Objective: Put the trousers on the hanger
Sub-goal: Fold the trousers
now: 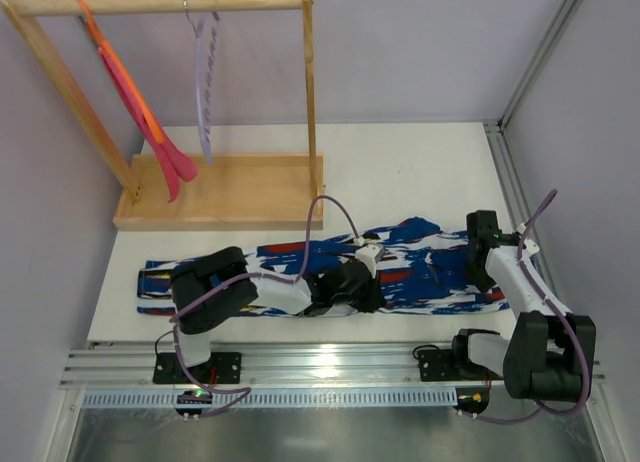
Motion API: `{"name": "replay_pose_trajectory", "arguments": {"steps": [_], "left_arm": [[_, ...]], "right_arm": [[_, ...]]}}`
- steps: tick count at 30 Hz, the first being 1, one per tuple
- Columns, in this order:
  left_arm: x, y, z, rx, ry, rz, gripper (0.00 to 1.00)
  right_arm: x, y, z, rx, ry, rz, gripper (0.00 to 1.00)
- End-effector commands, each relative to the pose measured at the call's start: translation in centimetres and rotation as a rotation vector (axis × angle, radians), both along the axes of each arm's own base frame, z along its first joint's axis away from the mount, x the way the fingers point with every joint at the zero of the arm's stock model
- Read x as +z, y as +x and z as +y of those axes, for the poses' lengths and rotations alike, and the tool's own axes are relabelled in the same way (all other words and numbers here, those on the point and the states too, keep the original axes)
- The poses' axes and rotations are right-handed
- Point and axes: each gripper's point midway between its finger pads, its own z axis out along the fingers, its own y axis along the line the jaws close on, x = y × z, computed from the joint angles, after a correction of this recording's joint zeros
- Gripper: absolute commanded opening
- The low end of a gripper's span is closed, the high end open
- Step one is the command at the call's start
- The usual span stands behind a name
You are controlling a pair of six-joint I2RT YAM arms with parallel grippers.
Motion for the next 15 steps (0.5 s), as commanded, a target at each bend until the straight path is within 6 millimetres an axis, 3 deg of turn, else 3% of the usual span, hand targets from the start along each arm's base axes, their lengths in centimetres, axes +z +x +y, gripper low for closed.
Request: {"name": "replay_pose_trajectory", "arguments": {"steps": [1, 2, 4, 5, 6, 7, 8, 11, 12, 13, 14, 15], "left_arm": [[-1.6, -1.6, 4.2, 0.015, 0.156, 0.056, 0.12], [-1.1, -1.5, 5.1, 0.036, 0.191, 0.053, 0.16], [3.1, 0.5, 5.5, 0.109, 0.178, -0.037, 0.26], [3.3, 0.7, 7.5, 0.135, 0.264, -0.053, 0.32], [5.7, 1.9, 7.4, 0.175, 0.260, -0.083, 0.36], [8.3, 3.6, 8.6, 0.246, 0.249, -0.123, 0.41], [9.6, 4.4, 9.2, 0.280, 0.250, -0.134, 0.47], [12.9, 7.2, 14.5, 0.478, 0.317, -0.124, 0.48], [12.7, 7.2, 16.8, 0.556, 0.359, -0.076, 0.49], [12.8, 8.4, 19.4, 0.650, 0.383, -0.049, 0.49], [14.0, 8.7, 21.5, 0.725, 0.358, -0.041, 0.49], [13.7, 8.4, 23.7, 0.803, 0.371, 0.006, 0.49]], "right_arm": [[-1.7, 1.2, -0.5, 0.007, 0.028, -0.014, 0.35], [-1.3, 1.8, -0.6, 0.037, 0.019, -0.015, 0.35], [-0.1, 2.8, -0.7, 0.074, 0.010, -0.037, 0.35], [1.3, 3.7, -0.7, 0.116, 0.005, -0.064, 0.35], [2.1, 4.3, -0.3, 0.147, 0.014, -0.092, 0.36], [3.5, 4.9, 0.4, 0.184, 0.027, -0.148, 0.38], [4.9, 5.8, 1.1, 0.224, 0.035, -0.197, 0.38], [8.8, 8.4, 5.8, 0.472, 0.078, -0.350, 0.39], [9.9, 9.1, 9.4, 0.630, 0.076, -0.380, 0.40], [10.7, 9.3, 11.0, 0.695, 0.078, -0.398, 0.42], [11.7, 9.8, 13.8, 0.794, 0.120, -0.419, 0.42], [12.5, 10.4, 16.2, 0.898, 0.139, -0.461, 0.42]]}}
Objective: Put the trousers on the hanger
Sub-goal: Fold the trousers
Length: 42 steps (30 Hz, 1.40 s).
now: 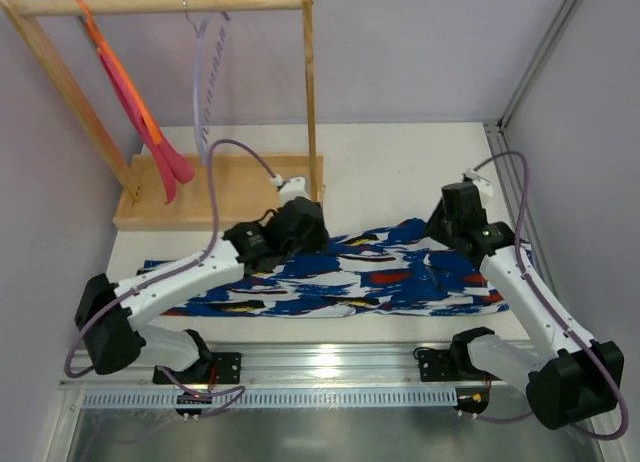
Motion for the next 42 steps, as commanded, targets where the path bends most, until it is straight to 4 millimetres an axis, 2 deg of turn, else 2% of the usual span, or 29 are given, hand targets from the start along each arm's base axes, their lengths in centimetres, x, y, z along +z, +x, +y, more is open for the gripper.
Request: {"name": "replay_pose_trajectory", "arguments": {"steps": [1, 2, 3, 4, 5, 6, 7, 8, 9, 10, 11, 12, 13, 14, 16, 18, 19, 20, 22, 27, 28, 30, 32, 36, 38, 39, 40, 42], "left_arm": [[-1.5, 0.3, 12.4, 0.392, 0.142, 0.120, 0.49], [-1.5, -0.2, 14.7, 0.454, 0.117, 0.118, 0.48], [-1.6, -0.5, 16.8, 0.531, 0.101, 0.135, 0.48], [-1.8, -0.1, 19.8, 0.644, 0.089, 0.144, 0.49], [-2.9, -0.9, 22.1, 0.715, 0.108, 0.166, 0.57], [-2.1, -1.3, 24.3, 0.798, 0.081, 0.131, 0.63], [-2.5, -2.0, 27.2, 0.913, 0.090, 0.150, 0.68], [-2.7, -2.5, 28.8, 0.967, 0.094, 0.145, 0.76], [-3.6, -3.3, 30.4, 1.021, 0.116, 0.154, 0.77], [-3.5, -4.0, 32.7, 1.111, 0.110, 0.149, 0.79], [-3.8, -4.3, 33.8, 1.144, 0.118, 0.148, 0.79], [-4.9, -4.9, 34.8, 1.179, 0.132, 0.167, 0.79], [-5.6, -5.3, 36.1, 1.242, 0.103, 0.200, 0.77], [-6.0, -4.7, 36.8, 1.243, 0.095, 0.201, 0.75], [-8.6, -5.6, 38.3, 1.315, 0.066, 0.340, 0.74], [-9.6, -5.9, 38.7, 1.330, 0.050, 0.448, 0.72], [-9.7, -6.1, 39.7, 1.378, 0.031, 0.482, 0.72], [-10.9, -6.3, 39.8, 1.391, 0.030, 0.561, 0.72], [-12.0, -6.9, 40.8, 1.449, 0.014, 0.633, 0.71], [-14.2, -6.8, 41.6, 1.459, 0.051, 0.722, 0.59], [-14.5, -6.2, 41.9, 1.462, 0.042, 0.692, 0.57], [-15.5, -6.3, 41.6, 1.453, 0.024, 0.693, 0.49], [-16.2, -4.9, 41.8, 1.436, -0.008, 0.648, 0.45], [-17.7, -3.3, 41.6, 1.402, -0.051, 0.652, 0.43], [-18.7, -2.9, 41.6, 1.384, -0.043, 0.715, 0.43], [-18.6, -2.5, 41.7, 1.384, -0.040, 0.735, 0.43], [-19.5, -2.7, 41.3, 1.369, -0.039, 0.785, 0.42], [-19.5, -1.9, 41.4, 1.365, -0.037, 0.777, 0.41]], "right_arm": [[3.8, 1.5, 9.9, 0.422, 0.073, -0.138, 0.42], [4.0, 1.3, 12.3, 0.504, 0.097, -0.146, 0.42], [5.1, 1.6, 14.5, 0.586, 0.101, -0.211, 0.42], [5.5, 0.0, 18.1, 0.717, 0.111, -0.242, 0.42], [5.9, -0.4, 19.8, 0.771, 0.110, -0.269, 0.41], [6.0, -0.3, 21.9, 0.824, 0.107, -0.310, 0.39], [5.9, -0.8, 23.3, 0.889, 0.086, -0.327, 0.39], [5.9, -2.2, 25.9, 0.976, 0.089, -0.338, 0.39], [4.9, -2.2, 27.7, 1.028, 0.083, -0.332, 0.39], [5.1, -2.2, 29.2, 1.067, 0.067, -0.341, 0.39], [4.6, -3.2, 30.8, 1.119, 0.067, -0.327, 0.39], [4.0, -3.2, 31.6, 1.134, 0.062, -0.318, 0.39], [1.8, -3.9, 32.8, 1.183, 0.073, -0.259, 0.39], [1.6, -3.8, 33.5, 1.180, 0.082, -0.248, 0.38], [0.1, -4.8, 34.9, 1.222, 0.102, -0.222, 0.38], [-0.5, -6.1, 36.1, 1.271, 0.121, -0.227, 0.39], [-0.7, -6.5, 36.5, 1.293, 0.125, -0.229, 0.38], [-1.7, -7.0, 36.8, 1.320, 0.128, -0.209, 0.39], [-2.4, -7.2, 37.2, 1.345, 0.110, -0.207, 0.39], [-5.3, -6.8, 36.4, 1.308, 0.050, -0.137, 0.39], [-5.7, -6.7, 36.2, 1.294, 0.045, -0.125, 0.39], [-6.6, -6.7, 35.6, 1.271, 0.036, -0.109, 0.39], [-7.2, -6.4, 35.2, 1.235, 0.022, -0.092, 0.38], [-8.1, -6.1, 34.4, 1.202, -0.013, -0.085, 0.39], [-8.5, -5.9, 34.1, 1.189, -0.030, -0.077, 0.39], [-8.6, -5.8, 34.1, 1.183, -0.029, -0.073, 0.39], [-9.0, -5.8, 34.0, 1.180, -0.036, -0.065, 0.39], [-9.2, -5.7, 34.0, 1.165, -0.036, -0.062, 0.39]]}}
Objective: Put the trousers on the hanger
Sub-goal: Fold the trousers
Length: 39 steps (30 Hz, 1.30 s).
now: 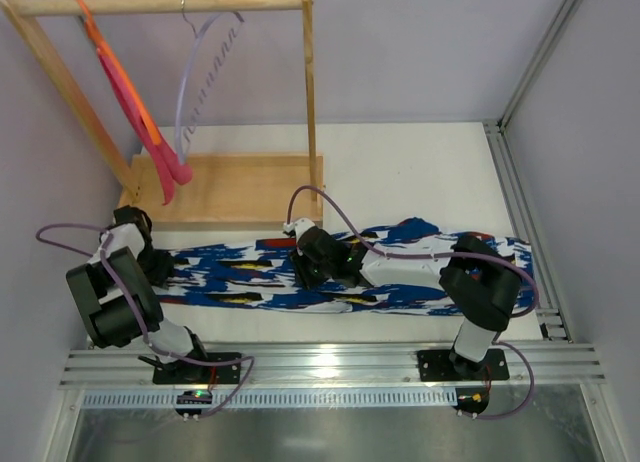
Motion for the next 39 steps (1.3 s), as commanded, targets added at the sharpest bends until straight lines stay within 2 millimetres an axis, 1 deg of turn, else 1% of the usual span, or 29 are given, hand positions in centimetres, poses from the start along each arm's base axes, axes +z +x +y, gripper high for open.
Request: {"name": "replay_pose_trajectory", "arguments": {"steps": [1, 3, 4, 5, 6, 7, 8, 10, 11, 12, 13, 14, 15, 16, 18, 20, 22, 23, 24, 25, 26, 29, 31, 34, 35, 37, 39], "left_arm": [[-2.6, 2.5, 0.0, -0.013, -0.013, -0.039, 0.41], [-2.5, 3.8, -0.4, -0.041, -0.022, -0.067, 0.40], [-2.4, 4.0, -0.6, -0.049, -0.031, -0.062, 0.40], [-1.7, 5.0, -0.4, -0.058, -0.029, -0.074, 0.40], [-1.3, 4.8, -0.5, -0.069, -0.033, -0.057, 0.41], [-0.8, 4.9, -0.3, -0.077, -0.027, -0.054, 0.42], [0.6, 5.6, 0.4, -0.082, 0.010, -0.084, 0.43], [2.2, 5.7, 0.8, -0.105, 0.044, -0.110, 0.48], [3.0, 5.9, 1.0, -0.107, 0.060, -0.130, 0.50], [4.3, 5.9, 1.3, -0.102, 0.088, -0.167, 0.54], [4.7, 5.9, 1.6, -0.091, 0.096, -0.189, 0.58], [4.7, 5.4, 1.8, -0.073, 0.092, -0.197, 0.60], [5.4, 5.5, 1.8, -0.072, 0.091, -0.230, 0.64], [5.6, 5.4, 1.9, -0.073, 0.092, -0.236, 0.65], [5.7, 5.1, 2.1, -0.070, 0.094, -0.235, 0.68], [5.7, 5.1, 2.3, -0.070, 0.084, -0.242, 0.68], [5.2, 5.0, 1.9, -0.072, 0.046, -0.247, 0.69], [4.9, 4.7, 2.2, -0.054, 0.035, -0.249, 0.70], [4.8, 4.9, 2.3, -0.052, 0.021, -0.269, 0.70], [4.5, 4.9, 2.0, -0.051, -0.007, -0.280, 0.69], [4.4, 4.7, 2.4, -0.035, -0.011, -0.284, 0.69], [4.6, 4.7, 2.9, -0.033, -0.006, -0.290, 0.70], [4.7, 4.7, 2.9, -0.039, -0.006, -0.292, 0.70], [4.6, 4.6, 2.9, -0.037, -0.007, -0.290, 0.71], [4.6, 4.6, 3.0, -0.036, -0.008, -0.293, 0.72], [4.9, 4.8, 2.9, -0.046, -0.004, -0.309, 0.75], [5.3, 4.7, 3.1, -0.048, 0.013, -0.323, 0.76]], "right_arm": [[0.2, 1.2, 0.5, -0.054, 0.020, -0.038, 0.39], [0.0, 1.6, 0.4, -0.075, 0.015, -0.048, 0.39], [-0.1, 1.6, 0.4, -0.074, 0.013, -0.049, 0.39], [0.3, 1.6, 0.7, -0.062, 0.024, -0.046, 0.39], [0.6, 1.5, 0.9, -0.039, 0.023, -0.054, 0.39], [1.3, 1.6, 1.4, -0.019, 0.038, -0.064, 0.39], [2.2, 1.4, 1.9, 0.007, 0.064, -0.069, 0.39], [3.5, 1.7, 2.7, 0.050, 0.082, -0.102, 0.39], [3.8, 1.8, 2.9, 0.066, 0.087, -0.112, 0.39], [3.5, 1.1, 3.6, 0.117, 0.097, -0.086, 0.39], [4.0, 1.3, 4.4, 0.148, 0.102, -0.100, 0.39], [3.8, 1.2, 4.6, 0.163, 0.096, -0.094, 0.39], [2.8, 1.0, 5.0, 0.186, 0.081, -0.075, 0.39], [3.2, 1.2, 5.5, 0.199, 0.086, -0.084, 0.39], [2.7, 1.1, 5.8, 0.234, 0.063, -0.098, 0.39], [2.3, 1.1, 6.3, 0.269, 0.045, -0.116, 0.40], [1.9, 0.7, 6.8, 0.297, 0.030, -0.129, 0.40], [1.7, 0.7, 6.9, 0.313, 0.015, -0.141, 0.40], [1.1, 0.4, 7.0, 0.325, -0.005, -0.141, 0.40], [1.3, 0.6, 7.3, 0.329, -0.010, -0.152, 0.40], [0.1, 0.6, 7.1, 0.326, -0.051, -0.152, 0.40], [-0.9, 0.7, 7.1, 0.326, -0.096, -0.172, 0.40], [-1.4, 0.7, 6.9, 0.318, -0.116, -0.184, 0.40], [-1.5, 1.5, 6.5, 0.270, -0.151, -0.218, 0.39], [-1.5, 1.7, 6.5, 0.262, -0.154, -0.223, 0.38], [-1.5, 2.0, 6.2, 0.238, -0.164, -0.229, 0.22], [-1.0, 1.9, 6.4, 0.233, -0.150, -0.231, 0.11]]}}
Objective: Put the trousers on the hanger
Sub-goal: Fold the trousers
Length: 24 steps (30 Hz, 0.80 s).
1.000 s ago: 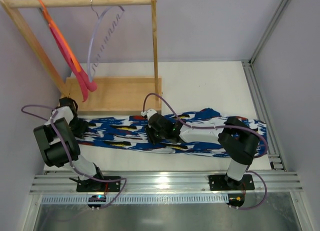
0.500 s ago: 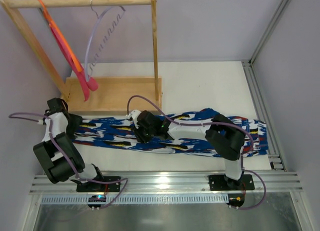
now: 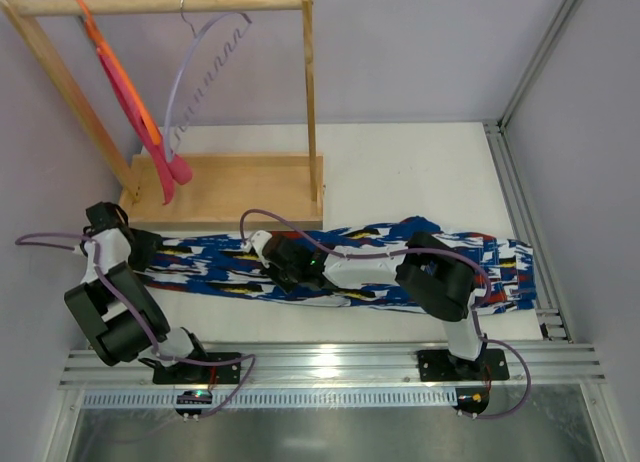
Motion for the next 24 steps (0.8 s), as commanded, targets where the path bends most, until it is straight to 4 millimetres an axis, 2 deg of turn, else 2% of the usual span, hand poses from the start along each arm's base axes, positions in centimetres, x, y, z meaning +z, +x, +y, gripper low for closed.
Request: {"name": "replay_pose_trajectory", "arguments": {"steps": [1, 5, 11, 13, 18, 21, 24], "left_arm": [[1.1, 0.5, 0.4, -0.023, 0.034, -0.060, 0.76], [1.3, 0.2, 0.4, -0.005, 0.036, -0.051, 0.75], [0.3, 0.2, 0.1, 0.007, 0.002, -0.028, 0.75], [0.2, -0.1, 0.3, 0.009, 0.006, -0.002, 0.73], [-0.4, -1.3, 2.6, 0.043, 0.104, 0.089, 0.69], [-0.7, -0.7, 2.8, 0.066, 0.106, 0.054, 0.65], [-0.3, 0.8, 3.0, 0.062, 0.112, -0.025, 0.61]], "right_arm": [[1.7, 1.4, 0.6, -0.045, 0.022, -0.059, 0.04], [3.1, 1.0, 1.6, -0.041, 0.082, -0.025, 0.04], [4.3, 0.0, 2.7, -0.019, 0.152, 0.022, 0.04], [4.1, 0.0, 2.8, -0.023, 0.151, 0.026, 0.04], [3.3, -0.9, 2.7, 0.000, 0.134, 0.074, 0.04], [3.1, -1.2, 2.4, -0.003, 0.143, 0.085, 0.04], [2.9, -1.3, 2.4, -0.004, 0.141, 0.097, 0.04]]}}
